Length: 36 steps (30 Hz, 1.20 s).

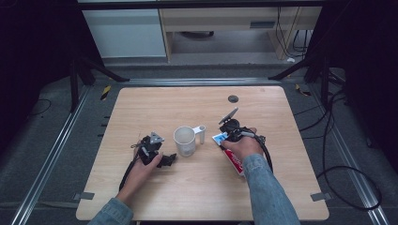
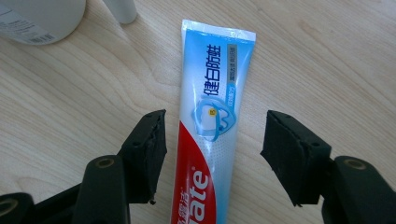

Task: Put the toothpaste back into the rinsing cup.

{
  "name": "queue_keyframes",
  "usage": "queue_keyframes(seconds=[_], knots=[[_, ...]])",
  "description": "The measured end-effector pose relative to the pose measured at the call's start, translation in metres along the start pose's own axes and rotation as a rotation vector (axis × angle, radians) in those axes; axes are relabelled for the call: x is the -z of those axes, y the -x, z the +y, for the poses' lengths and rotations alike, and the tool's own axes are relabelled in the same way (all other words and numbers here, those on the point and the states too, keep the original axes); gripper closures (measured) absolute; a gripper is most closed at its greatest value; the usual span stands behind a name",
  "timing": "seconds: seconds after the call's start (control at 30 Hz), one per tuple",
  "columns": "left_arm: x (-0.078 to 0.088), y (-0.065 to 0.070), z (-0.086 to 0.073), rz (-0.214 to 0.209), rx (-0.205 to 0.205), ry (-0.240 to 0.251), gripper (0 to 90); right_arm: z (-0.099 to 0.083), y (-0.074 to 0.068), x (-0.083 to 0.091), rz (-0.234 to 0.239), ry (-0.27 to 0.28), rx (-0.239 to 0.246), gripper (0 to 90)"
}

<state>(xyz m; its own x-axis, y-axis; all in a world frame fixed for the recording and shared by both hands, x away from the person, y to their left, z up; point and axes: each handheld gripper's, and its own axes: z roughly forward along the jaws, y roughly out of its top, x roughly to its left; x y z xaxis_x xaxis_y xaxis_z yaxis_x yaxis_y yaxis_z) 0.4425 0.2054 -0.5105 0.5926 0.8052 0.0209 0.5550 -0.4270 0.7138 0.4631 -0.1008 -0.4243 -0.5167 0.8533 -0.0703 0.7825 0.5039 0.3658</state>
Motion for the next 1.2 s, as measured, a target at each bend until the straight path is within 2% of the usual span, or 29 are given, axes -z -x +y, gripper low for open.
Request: queue_keyframes(seconds=[0.23, 0.63, 1.2], knots=[[0.0, 0.0, 0.0, -0.001, -0.001, 0.0, 0.0, 0.004, 0.003, -0.011, 0.003, -0.029, 0.005, 39.6], [0.0, 0.0, 0.0, -0.003, -0.001, -0.001, 0.0, 0.012, 0.007, -0.035, 0.015, -0.101, -0.027, 39.1], [-0.001, -0.001, 0.001, -0.005, 0.0, 0.0, 0.0, 0.016, 0.003, -0.052, 0.023, -0.141, -0.021, 41.2]])
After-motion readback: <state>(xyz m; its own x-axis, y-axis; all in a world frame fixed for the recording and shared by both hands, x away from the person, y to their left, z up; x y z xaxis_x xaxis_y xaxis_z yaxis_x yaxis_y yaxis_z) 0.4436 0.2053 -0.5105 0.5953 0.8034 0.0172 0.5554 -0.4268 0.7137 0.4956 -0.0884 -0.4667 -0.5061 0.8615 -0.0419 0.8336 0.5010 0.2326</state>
